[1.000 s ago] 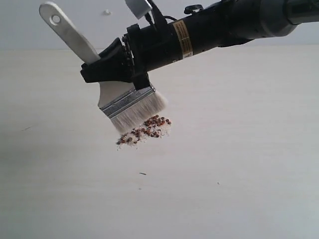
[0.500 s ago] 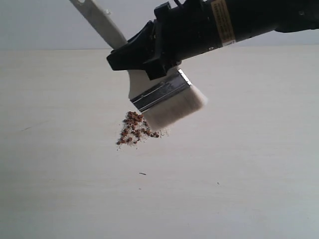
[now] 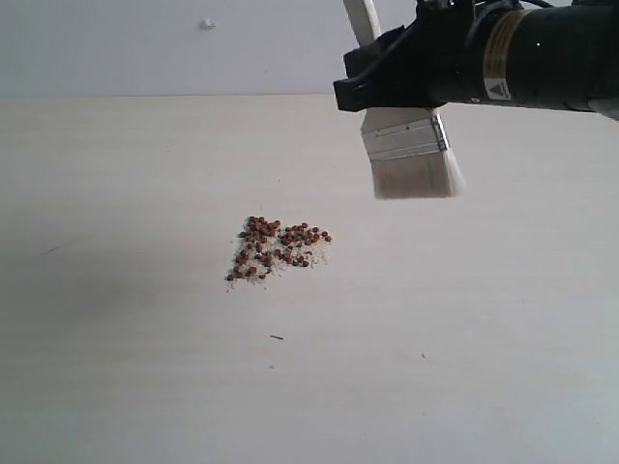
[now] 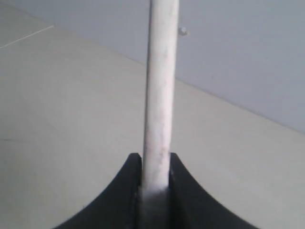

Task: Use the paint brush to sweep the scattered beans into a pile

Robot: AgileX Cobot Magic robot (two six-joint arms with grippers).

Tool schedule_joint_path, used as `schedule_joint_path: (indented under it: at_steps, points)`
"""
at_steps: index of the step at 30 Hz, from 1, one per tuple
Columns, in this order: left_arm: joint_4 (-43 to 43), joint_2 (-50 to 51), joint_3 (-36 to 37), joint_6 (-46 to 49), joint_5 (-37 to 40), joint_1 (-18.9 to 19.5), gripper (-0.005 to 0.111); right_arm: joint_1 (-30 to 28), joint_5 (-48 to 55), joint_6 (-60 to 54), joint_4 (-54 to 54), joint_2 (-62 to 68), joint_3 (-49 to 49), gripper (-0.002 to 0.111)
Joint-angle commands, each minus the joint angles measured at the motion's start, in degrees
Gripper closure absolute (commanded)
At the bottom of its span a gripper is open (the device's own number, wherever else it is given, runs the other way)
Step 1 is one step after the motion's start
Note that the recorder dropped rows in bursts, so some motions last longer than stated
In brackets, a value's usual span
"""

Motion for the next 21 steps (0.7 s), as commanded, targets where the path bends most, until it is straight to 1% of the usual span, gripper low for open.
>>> schedule_joint_path:
  at_steps: [1, 5, 7, 8, 10, 14, 17, 21]
  points:
    - [-0.01, -0.24, 0.17, -0.39, 0.05, 0.04, 0.107, 0.05, -4.36, -31.55, 34.97, 1.84, 0.19, 0.108]
    - [-0.01, -0.24, 0.17, -0.39, 0.05, 0.04, 0.107, 0.05, -10.35, -60.66, 66.11, 2.72, 0.19, 0.108]
    - [-0.01, -0.24, 0.17, -0.39, 0.05, 0.04, 0.107, 0.05, -13.54, -72.72, 76.50, 3.55, 0.41, 0.108]
    - [-0.01, -0.24, 0.17, -0.39, 0.05, 0.04, 0.107, 0.05, -15.21, -76.23, 79.31, 3.95, 0.57, 0.108]
    - [-0.01, -0.24, 0.17, -0.39, 0.05, 0.04, 0.107, 0.05, -19.63, -80.85, 82.71, 5.31, 1.90, 0.108]
    - [-0.01, -0.24, 0.17, -0.39, 0.05, 0.04, 0.107, 0.86, -30.06, -79.54, 84.53, 9.59, 5.51, 0.108]
    - [-0.01, -0.24, 0.17, -0.39, 0.05, 0.04, 0.107, 3.65, -38.85, -78.81, 84.03, 14.24, 6.75, 0.108]
    - [-0.01, -0.24, 0.17, -0.39, 0.05, 0.04, 0.107, 8.36, -46.83, -86.31, 84.92, 21.27, 6.75, 0.108]
